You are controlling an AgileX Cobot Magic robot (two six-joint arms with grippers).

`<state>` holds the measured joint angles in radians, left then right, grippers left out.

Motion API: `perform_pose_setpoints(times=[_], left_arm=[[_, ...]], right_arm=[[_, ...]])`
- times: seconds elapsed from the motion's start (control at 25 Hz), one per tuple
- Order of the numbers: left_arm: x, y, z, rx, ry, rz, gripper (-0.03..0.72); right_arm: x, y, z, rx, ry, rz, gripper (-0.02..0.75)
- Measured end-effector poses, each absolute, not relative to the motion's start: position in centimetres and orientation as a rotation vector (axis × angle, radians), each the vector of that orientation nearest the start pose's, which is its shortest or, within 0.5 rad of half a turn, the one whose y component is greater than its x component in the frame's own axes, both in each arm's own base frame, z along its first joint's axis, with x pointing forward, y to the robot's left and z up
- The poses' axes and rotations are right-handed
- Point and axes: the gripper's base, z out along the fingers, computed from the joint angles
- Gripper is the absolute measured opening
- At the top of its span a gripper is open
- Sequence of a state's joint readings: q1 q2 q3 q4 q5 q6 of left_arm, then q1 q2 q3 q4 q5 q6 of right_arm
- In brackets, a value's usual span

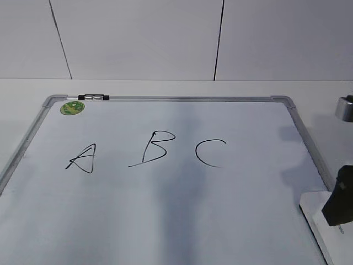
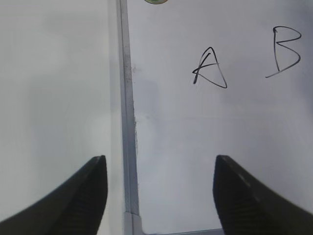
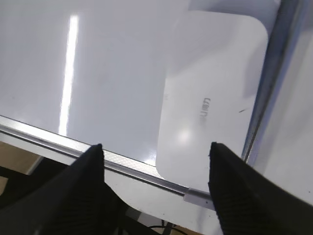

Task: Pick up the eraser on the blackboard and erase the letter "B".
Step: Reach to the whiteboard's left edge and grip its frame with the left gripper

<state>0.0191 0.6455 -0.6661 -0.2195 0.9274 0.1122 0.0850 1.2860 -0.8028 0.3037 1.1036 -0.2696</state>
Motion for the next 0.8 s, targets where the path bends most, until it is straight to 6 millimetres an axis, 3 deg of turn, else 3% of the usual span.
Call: perform_pose_setpoints(times=[0.16,0.32,0.6,0.8], left_arm=[[11.0,-1.4,30.6,0.034,2.393,-0.211,0.51],[12.3,-1.4,29.7,0.027,2.466,-0.217,0.522],[14.9,-1.2,28.3,0.002,2.527,-0.215,0.53],[17.8,-1.1,25.7,0.001,2.659,-0.214,0.53]], right_arm=[[19.9,5.8,23.8,-0.316,3.032,0.165,0.526],[20.0,5.3,23.8,-0.249,3.027,-0.011,0.526],[20.4,5.3,23.8,-0.23,2.985,-0.015,0.526],[20.3,5.5,23.8,-0.217,2.987,0.012,0.525]])
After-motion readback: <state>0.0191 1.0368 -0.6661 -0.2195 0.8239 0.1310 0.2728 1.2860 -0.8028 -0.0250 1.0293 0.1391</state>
